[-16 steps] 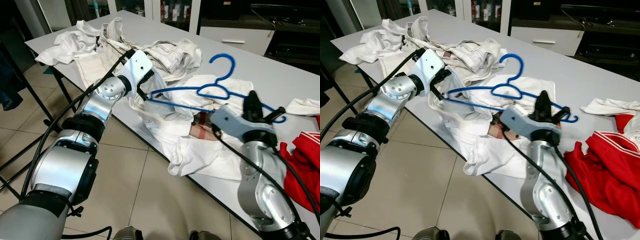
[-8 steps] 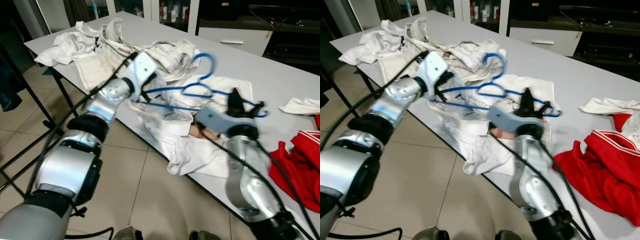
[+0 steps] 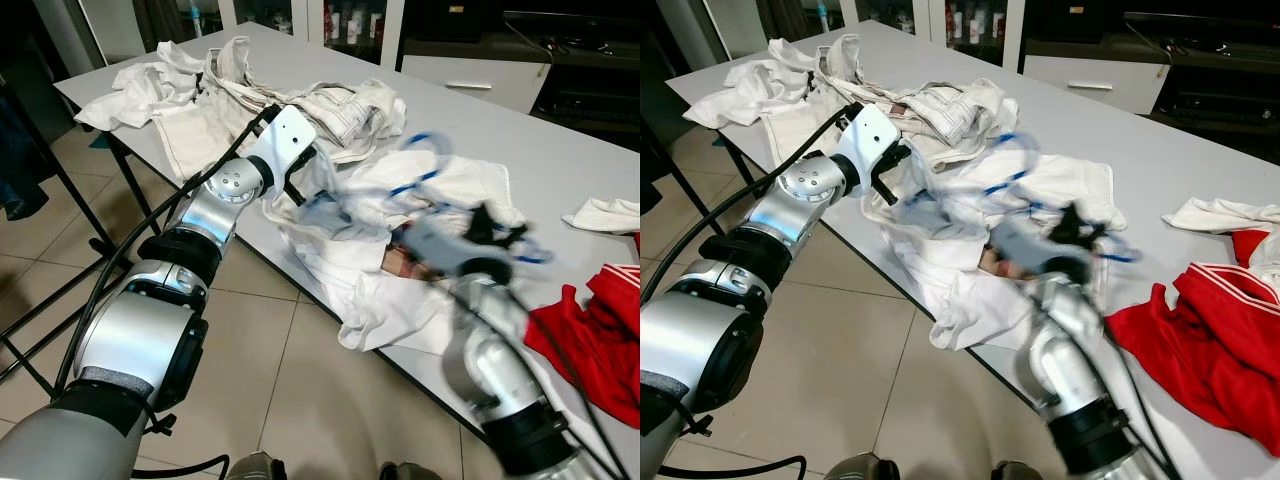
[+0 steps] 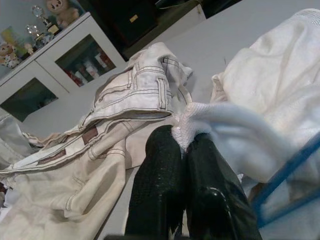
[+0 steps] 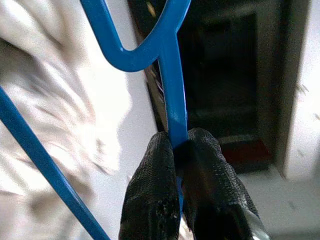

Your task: Hang hanger

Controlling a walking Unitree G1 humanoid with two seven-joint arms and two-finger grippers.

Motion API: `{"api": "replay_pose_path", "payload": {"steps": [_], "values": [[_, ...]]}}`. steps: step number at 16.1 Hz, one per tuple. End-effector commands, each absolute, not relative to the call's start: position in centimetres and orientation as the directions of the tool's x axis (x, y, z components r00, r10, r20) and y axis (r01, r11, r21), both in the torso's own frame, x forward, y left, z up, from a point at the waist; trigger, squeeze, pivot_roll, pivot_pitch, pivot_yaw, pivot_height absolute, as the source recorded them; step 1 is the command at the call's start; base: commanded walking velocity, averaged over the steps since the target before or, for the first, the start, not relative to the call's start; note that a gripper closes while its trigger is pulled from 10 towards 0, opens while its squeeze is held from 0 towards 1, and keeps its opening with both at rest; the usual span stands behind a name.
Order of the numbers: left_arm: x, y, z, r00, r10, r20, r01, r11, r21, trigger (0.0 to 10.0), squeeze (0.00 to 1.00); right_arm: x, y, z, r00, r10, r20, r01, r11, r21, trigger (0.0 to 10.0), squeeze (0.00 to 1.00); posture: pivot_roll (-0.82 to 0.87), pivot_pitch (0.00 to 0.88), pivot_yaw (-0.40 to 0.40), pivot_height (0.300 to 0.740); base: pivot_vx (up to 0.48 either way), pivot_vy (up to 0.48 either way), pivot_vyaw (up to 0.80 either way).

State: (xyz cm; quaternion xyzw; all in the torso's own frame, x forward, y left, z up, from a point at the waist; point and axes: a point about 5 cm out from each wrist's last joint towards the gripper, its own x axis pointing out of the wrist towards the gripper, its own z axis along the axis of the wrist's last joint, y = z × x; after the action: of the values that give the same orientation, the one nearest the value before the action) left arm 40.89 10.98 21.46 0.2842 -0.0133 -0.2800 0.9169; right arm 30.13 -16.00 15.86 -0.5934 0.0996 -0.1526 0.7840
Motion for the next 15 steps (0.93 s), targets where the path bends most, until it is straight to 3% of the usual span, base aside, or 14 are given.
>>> {"api": "replay_pose_path", "payload": {"steps": [1,3,5,8,10,15], "values": [[41.0,10.7,22.6,0.843,-0.526,-0.115,0.495,0.671,0.552,0.0,0.00,30.4,-16.6,16.9,0.914,-0.401,0.067,0.176,0.242,-0.954,10.0,0.00,-0.08,0.000,0.059,0.723,0.000,0.000,0.00],[41.0,10.3,22.7,0.841,-0.529,-0.110,0.495,0.674,0.548,0.0,0.00,30.6,-17.4,17.8,0.870,-0.483,0.101,0.250,0.254,-0.934,10.0,0.00,-0.08,0.000,0.057,0.723,0.000,0.000,0.00],[40.9,9.6,22.9,0.838,-0.536,-0.099,0.497,0.677,0.543,0.3,0.00,30.7,-16.9,17.9,0.873,-0.479,0.086,0.253,0.296,-0.921,10.0,0.00,-0.08,0.000,0.057,0.723,0.000,0.000,0.00],[40.8,7.9,23.2,0.845,-0.528,-0.083,0.484,0.690,0.539,3.0,0.00,30.3,-13.8,17.7,0.925,-0.380,-0.011,0.167,0.431,-0.887,10.0,0.00,-0.08,0.001,0.056,0.723,0.000,0.000,0.00],[40.7,7.3,23.1,0.849,-0.522,-0.082,0.478,0.693,0.539,3.8,0.00,30.2,-13.0,17.7,0.935,-0.353,-0.036,0.137,0.452,-0.881,10.0,0.00,-0.08,0.002,0.061,0.723,0.000,0.000,0.00],[40.2,5.5,23.1,0.835,-0.546,-0.072,0.483,0.663,0.571,4.4,0.00,30.4,-13.5,17.8,0.916,-0.397,-0.058,0.147,0.467,-0.872,10.0,0.00,-0.08,0.002,0.066,0.723,0.000,0.000,0.00]]}}
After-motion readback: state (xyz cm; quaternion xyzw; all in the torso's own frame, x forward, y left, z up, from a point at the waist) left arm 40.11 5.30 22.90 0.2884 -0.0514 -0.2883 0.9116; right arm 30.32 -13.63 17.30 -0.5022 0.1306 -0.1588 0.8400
